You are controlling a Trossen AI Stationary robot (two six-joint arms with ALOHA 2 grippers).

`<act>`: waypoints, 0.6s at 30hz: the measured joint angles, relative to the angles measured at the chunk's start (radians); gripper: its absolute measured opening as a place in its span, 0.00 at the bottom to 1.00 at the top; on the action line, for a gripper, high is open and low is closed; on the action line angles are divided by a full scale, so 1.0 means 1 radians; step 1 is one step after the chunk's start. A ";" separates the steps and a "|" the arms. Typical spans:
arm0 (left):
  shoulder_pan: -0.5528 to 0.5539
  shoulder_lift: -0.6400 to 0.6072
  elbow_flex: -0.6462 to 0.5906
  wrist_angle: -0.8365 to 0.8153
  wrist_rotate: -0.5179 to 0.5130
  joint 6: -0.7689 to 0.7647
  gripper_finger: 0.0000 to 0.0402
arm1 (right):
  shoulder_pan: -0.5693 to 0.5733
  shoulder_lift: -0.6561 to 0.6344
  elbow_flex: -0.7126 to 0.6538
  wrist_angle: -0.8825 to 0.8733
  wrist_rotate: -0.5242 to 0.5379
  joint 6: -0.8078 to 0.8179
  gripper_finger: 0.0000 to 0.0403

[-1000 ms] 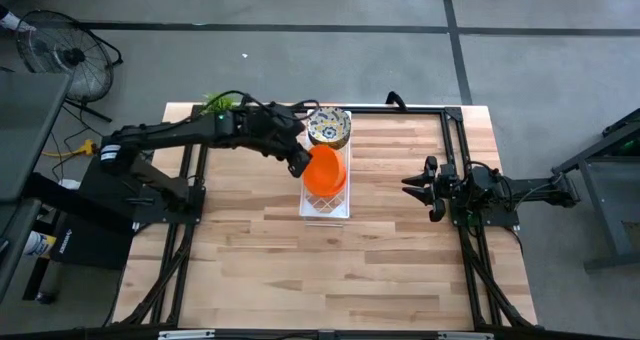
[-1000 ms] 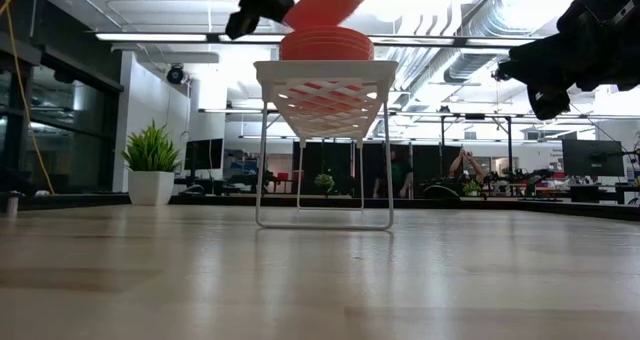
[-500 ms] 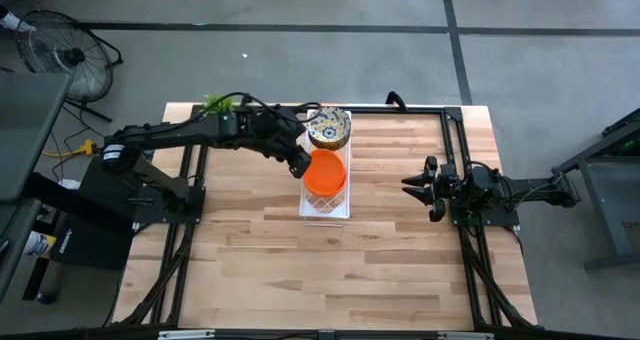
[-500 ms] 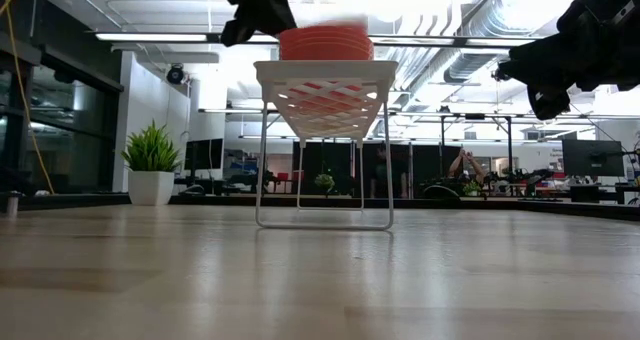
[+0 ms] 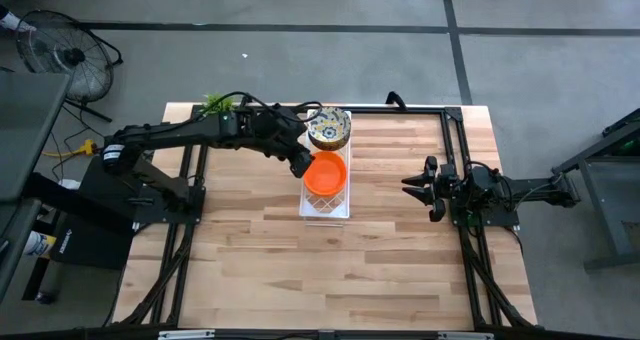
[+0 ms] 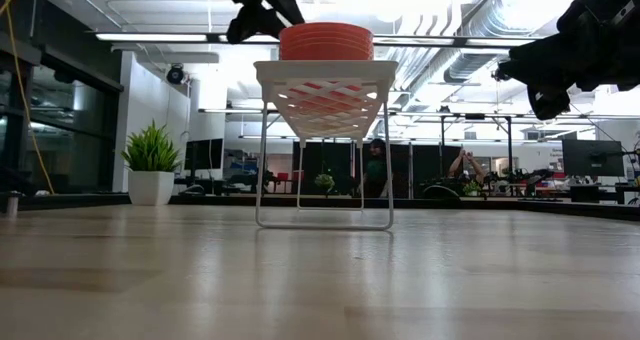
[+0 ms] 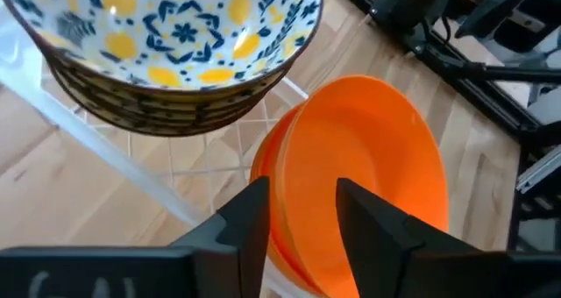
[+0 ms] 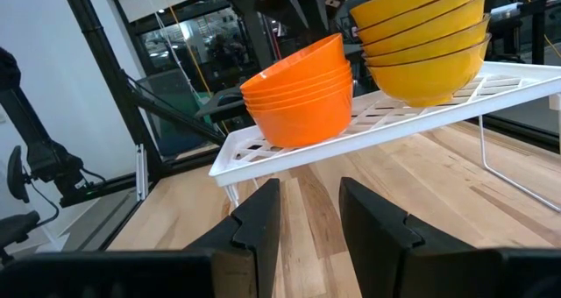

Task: Pick & Place Mini bowls
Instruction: Return to Home Position

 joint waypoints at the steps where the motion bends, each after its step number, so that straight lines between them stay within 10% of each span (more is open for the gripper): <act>1: -0.005 -0.004 0.001 -0.003 -0.002 0.015 0.32 | 0.000 0.000 0.000 0.000 0.000 0.000 0.27; 18: -0.133 -0.127 -0.135 0.243 -0.069 0.545 0.32 | 0.000 0.000 0.000 0.000 0.000 0.000 0.27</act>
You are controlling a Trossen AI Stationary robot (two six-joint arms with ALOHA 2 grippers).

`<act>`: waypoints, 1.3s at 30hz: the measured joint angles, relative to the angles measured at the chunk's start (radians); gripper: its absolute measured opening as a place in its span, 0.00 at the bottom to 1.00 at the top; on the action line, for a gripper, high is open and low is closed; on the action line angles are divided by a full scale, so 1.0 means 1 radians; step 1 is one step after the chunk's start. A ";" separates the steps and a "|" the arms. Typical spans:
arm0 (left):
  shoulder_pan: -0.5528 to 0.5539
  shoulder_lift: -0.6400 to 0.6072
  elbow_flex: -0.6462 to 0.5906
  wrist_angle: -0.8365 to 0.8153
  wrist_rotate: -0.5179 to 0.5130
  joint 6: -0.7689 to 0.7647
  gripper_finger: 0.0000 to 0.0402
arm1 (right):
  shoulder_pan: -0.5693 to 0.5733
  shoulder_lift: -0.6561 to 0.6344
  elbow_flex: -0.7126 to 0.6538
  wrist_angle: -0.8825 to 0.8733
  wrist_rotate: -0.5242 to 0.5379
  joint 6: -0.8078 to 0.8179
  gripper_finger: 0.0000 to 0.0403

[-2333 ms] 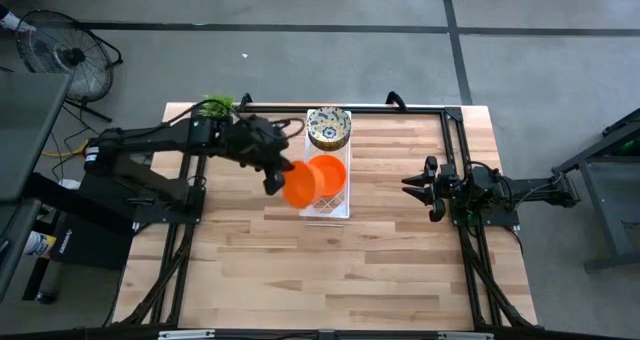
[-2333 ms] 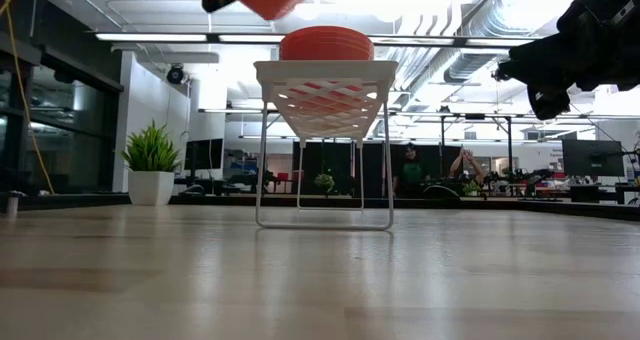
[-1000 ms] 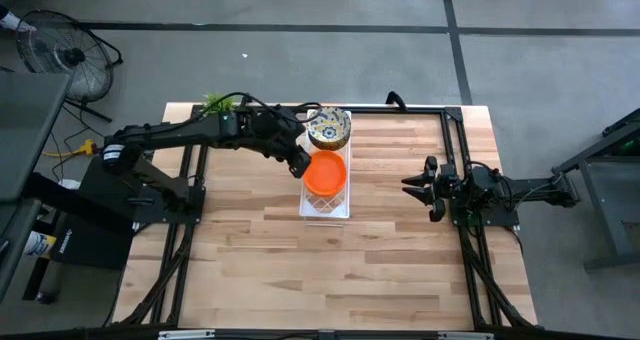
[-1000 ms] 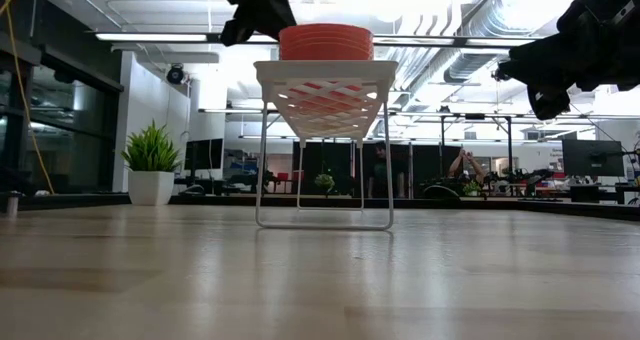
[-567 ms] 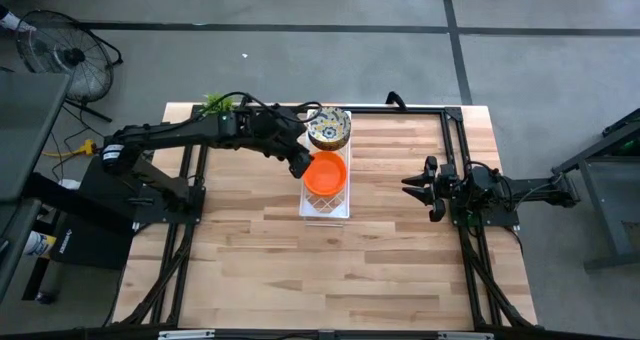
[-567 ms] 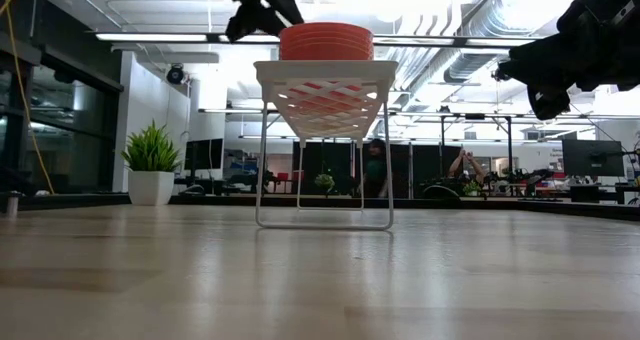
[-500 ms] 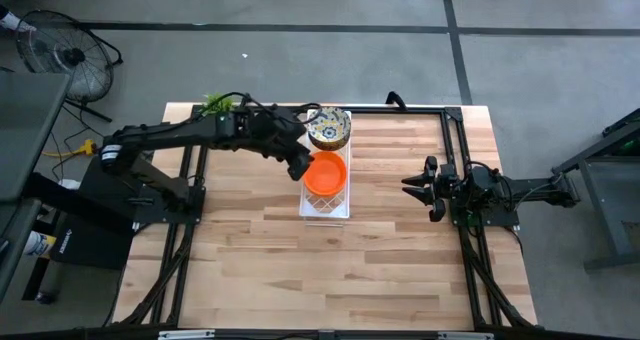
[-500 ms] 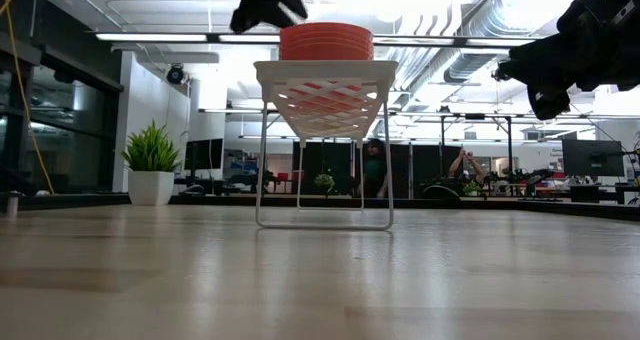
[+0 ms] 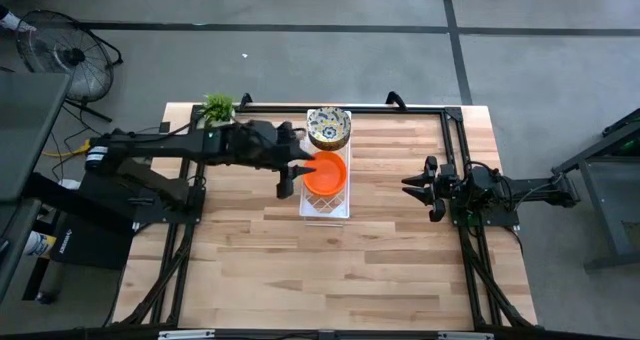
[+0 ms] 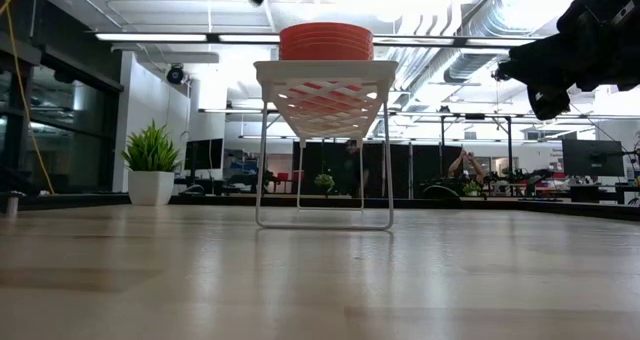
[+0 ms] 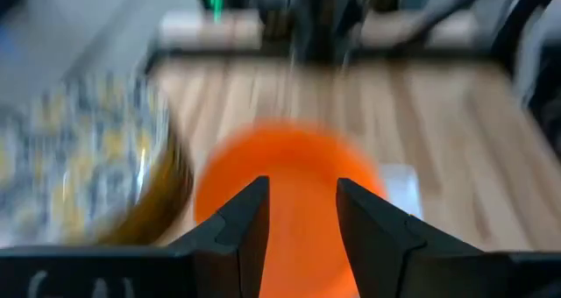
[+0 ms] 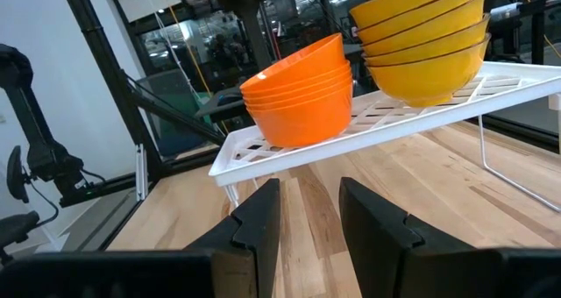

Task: Pick & Place Mini bowls
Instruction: Return to Home Position

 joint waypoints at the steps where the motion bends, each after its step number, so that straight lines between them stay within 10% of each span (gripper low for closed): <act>1: -0.006 -0.010 -0.037 0.086 0.015 0.017 0.32 | 0.000 0.000 0.000 0.001 0.000 0.000 0.27; 12: -0.030 -0.244 -0.534 0.637 0.055 0.079 0.33 | 0.000 0.001 0.000 0.004 0.000 0.000 0.27; 39: -0.030 -1.122 -1.202 0.576 0.068 0.211 0.33 | 0.000 0.005 0.000 0.004 0.000 0.000 0.27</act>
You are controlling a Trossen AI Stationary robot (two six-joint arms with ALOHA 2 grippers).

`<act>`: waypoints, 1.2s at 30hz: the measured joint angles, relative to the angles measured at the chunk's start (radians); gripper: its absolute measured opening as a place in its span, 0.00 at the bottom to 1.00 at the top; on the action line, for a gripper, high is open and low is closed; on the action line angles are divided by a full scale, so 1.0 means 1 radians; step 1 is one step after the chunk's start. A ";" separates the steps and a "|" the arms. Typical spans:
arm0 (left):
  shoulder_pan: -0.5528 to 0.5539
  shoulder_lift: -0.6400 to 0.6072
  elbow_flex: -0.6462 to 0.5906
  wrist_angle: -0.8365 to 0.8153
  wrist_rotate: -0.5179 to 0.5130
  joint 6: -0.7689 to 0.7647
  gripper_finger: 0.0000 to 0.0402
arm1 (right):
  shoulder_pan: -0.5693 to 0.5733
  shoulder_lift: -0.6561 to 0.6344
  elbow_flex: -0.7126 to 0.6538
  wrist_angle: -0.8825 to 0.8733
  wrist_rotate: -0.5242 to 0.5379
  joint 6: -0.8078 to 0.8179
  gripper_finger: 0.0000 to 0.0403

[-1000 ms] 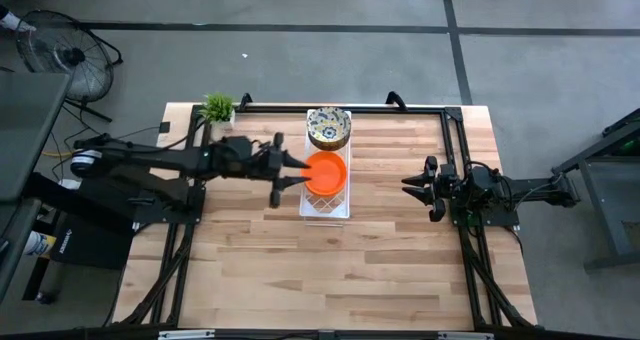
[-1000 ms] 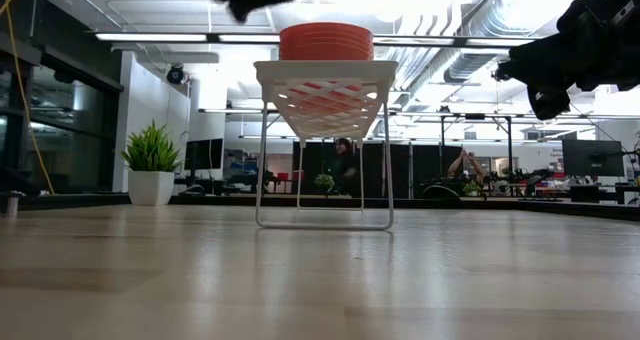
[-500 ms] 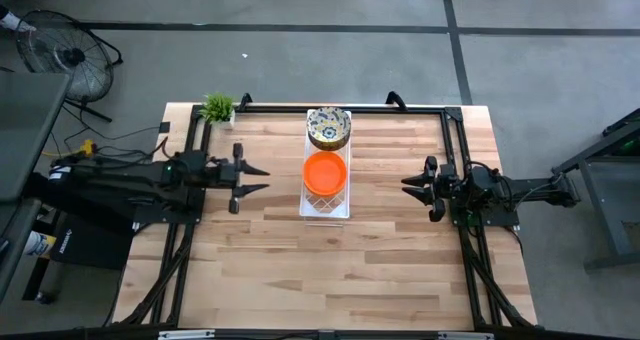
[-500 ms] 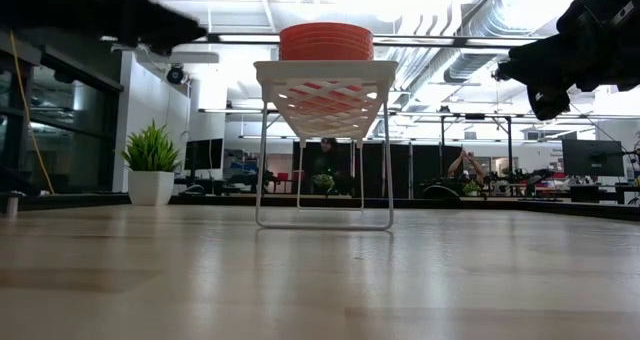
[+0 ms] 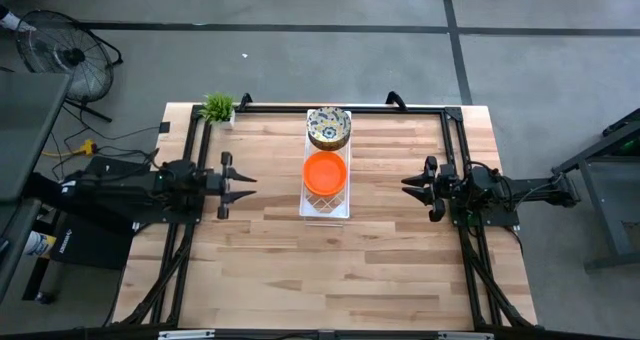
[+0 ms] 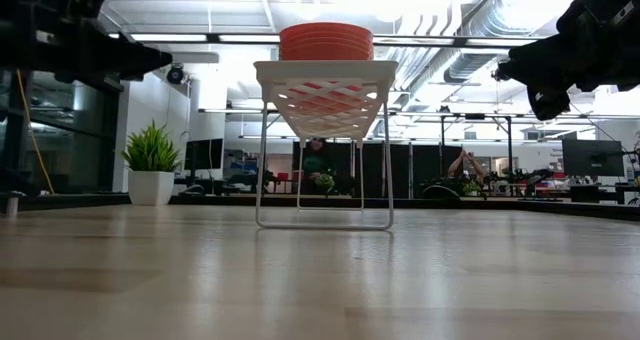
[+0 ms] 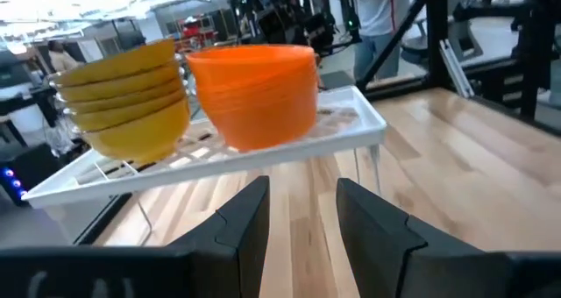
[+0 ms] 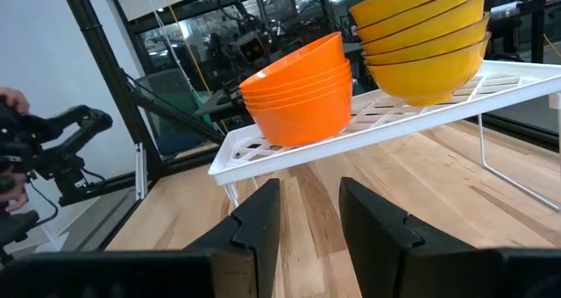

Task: Pick & Place Mini bowls
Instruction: Return to Home Position

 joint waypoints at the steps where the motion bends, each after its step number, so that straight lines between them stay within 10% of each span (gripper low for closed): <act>1: 0.000 -0.020 -0.004 -0.018 0.000 0.010 0.33 | 0.000 0.000 0.000 0.000 0.000 0.000 0.27; 36: 0.000 -0.183 -0.007 -0.271 -0.019 0.176 0.33 | 0.000 0.000 0.000 -0.003 0.000 0.000 0.27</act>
